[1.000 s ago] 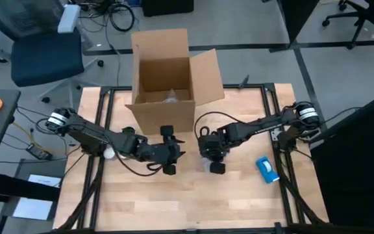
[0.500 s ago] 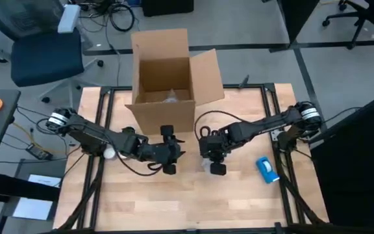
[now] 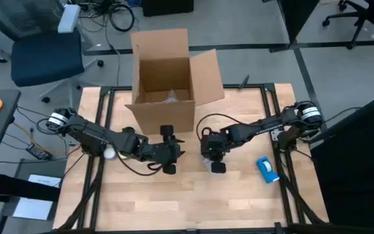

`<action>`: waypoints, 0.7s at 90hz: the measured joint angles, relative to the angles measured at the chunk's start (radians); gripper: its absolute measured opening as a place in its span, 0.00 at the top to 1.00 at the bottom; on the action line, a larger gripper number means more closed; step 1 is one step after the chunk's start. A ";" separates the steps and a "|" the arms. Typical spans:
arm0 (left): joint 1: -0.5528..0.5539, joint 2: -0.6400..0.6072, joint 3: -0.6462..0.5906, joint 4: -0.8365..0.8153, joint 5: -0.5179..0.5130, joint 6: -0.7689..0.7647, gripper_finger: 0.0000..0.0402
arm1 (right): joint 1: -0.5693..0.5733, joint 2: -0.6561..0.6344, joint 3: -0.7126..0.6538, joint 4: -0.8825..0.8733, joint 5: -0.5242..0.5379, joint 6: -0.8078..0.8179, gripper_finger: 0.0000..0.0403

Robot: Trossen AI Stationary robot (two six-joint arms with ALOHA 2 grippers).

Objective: Wrap mug
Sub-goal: Wrap the black mug with bubble wrap

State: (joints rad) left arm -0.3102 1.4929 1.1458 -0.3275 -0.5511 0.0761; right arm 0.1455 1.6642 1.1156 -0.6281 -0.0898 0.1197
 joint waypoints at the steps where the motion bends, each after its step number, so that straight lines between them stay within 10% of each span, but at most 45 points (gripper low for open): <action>1: 0.002 0.000 0.000 0.000 0.009 -0.005 0.57 | 0.000 0.000 0.000 0.002 -0.007 -0.003 1.00; 16: 0.066 0.048 0.000 -0.004 0.337 -0.080 0.57 | 0.010 0.003 0.012 0.002 -0.130 -0.008 1.00; 63: 0.146 0.316 0.000 0.100 0.478 -0.057 0.57 | 0.143 0.006 0.266 -0.344 -0.074 0.063 1.00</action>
State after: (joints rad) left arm -0.1637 1.8085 1.1461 -0.2277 -0.0734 0.0194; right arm 0.2890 1.6699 1.3815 -0.9718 -0.1638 0.1829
